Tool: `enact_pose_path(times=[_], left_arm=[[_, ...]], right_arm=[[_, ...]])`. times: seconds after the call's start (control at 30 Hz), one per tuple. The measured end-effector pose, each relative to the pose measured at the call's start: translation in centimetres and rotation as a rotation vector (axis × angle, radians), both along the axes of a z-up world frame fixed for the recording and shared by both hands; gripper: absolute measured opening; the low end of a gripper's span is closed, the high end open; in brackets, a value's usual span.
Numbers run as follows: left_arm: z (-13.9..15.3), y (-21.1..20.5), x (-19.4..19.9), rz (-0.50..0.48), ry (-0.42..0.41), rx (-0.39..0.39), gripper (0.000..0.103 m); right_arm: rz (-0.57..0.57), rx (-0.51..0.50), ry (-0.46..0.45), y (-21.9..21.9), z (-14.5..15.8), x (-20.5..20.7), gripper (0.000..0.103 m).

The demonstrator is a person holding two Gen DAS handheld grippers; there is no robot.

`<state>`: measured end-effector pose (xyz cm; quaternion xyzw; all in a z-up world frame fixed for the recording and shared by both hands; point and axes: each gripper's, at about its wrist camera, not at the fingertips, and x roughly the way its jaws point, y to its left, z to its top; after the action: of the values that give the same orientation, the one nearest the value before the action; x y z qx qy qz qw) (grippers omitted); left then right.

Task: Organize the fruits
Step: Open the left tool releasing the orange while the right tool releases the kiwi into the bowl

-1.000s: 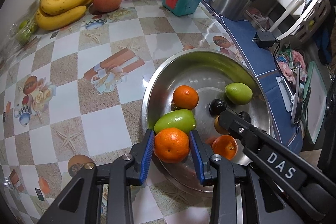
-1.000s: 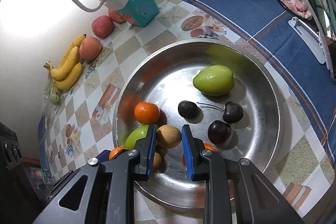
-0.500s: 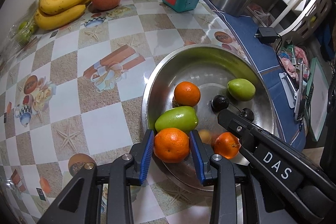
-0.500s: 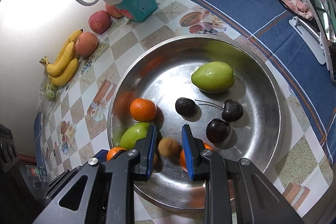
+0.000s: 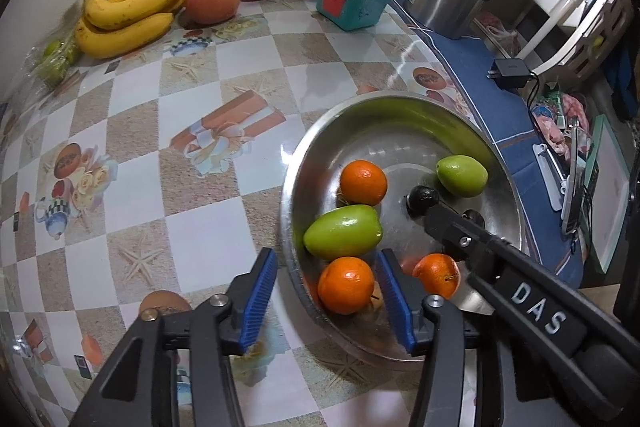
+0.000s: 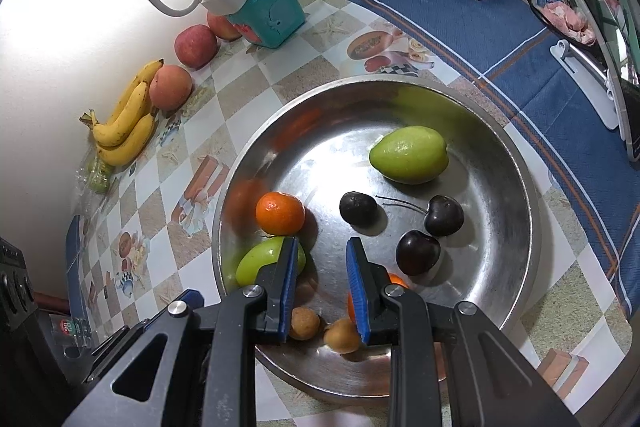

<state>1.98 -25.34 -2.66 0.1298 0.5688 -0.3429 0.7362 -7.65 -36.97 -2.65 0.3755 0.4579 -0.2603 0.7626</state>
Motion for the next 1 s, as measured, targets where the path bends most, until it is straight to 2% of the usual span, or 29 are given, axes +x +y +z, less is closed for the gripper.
enact_pose_path(times=[0.17, 0.3, 0.4, 0.47, 0.5, 0.67, 1.0], left_arm=[[0.2, 1.4, 0.5, 0.046, -0.005, 0.003, 0.064], [0.0, 2.8, 1.4, 0.105, -0.035, 0.035, 0.066], [-0.1, 4.2, 2.3, 0.172, -0.047, 0.043, 0.068], [-0.1, 5.1, 2.9, 0.226, -0.077, 0.068, 0.078], [-0.1, 5.7, 3.3, 0.257, -0.103, 0.089, 0.079], [-0.1, 7.8, 4.6, 0.346, -0.120, 0.094, 0.080], [-0.1, 8.5, 5.0, 0.383, -0.133, 0.108, 0.083]], right_arm=[[-0.009, -0.012, -0.008, 0.1, 0.5, -0.3, 0.026], [-0.001, -0.019, -0.005, 0.5, 0.5, -0.4, 0.026], [0.008, -0.025, 0.002, 0.8, 0.5, -0.3, 0.026], [0.021, -0.032, 0.007, 1.2, 0.4, -0.2, 0.026], [0.028, -0.035, 0.009, 1.3, 0.4, -0.1, 0.026], [0.066, -0.052, 0.015, 2.2, 0.5, 0.7, 0.026], [0.108, -0.070, 0.029, 3.0, 0.3, 1.5, 0.026]])
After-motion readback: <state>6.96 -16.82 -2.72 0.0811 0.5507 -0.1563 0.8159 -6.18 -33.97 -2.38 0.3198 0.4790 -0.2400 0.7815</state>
